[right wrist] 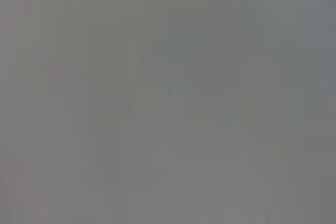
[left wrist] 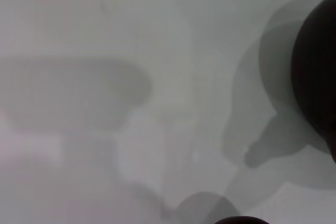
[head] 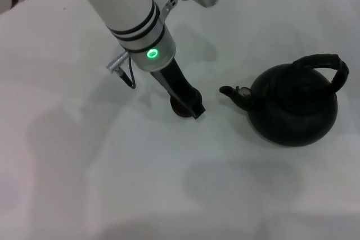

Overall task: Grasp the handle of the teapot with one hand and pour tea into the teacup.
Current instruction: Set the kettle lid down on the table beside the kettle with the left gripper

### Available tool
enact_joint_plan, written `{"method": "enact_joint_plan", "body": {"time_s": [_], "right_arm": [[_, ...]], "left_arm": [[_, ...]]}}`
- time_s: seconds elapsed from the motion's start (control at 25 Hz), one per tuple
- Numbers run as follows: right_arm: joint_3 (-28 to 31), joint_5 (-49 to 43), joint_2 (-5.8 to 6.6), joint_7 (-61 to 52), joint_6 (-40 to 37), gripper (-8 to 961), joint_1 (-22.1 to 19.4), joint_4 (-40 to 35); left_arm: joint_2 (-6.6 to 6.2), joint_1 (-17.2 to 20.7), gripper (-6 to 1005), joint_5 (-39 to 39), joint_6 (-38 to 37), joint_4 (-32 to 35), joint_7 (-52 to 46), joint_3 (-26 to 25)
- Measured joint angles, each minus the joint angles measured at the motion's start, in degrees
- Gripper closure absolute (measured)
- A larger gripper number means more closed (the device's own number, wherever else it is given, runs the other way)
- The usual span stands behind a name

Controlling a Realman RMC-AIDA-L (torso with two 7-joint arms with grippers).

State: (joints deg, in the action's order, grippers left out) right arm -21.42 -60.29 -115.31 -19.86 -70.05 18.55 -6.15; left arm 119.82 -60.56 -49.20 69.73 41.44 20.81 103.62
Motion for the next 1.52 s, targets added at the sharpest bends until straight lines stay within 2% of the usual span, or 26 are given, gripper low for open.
{"method": "enact_joint_plan", "body": {"time_s": [1.52], "right_arm": [[0.0, -0.1, 0.00, 0.0, -0.2, 80, -0.1, 0.2]], "left_arm": [[-0.29, -0.1, 298, 0.2, 0.3, -1.6, -0.1, 1.8]]}}
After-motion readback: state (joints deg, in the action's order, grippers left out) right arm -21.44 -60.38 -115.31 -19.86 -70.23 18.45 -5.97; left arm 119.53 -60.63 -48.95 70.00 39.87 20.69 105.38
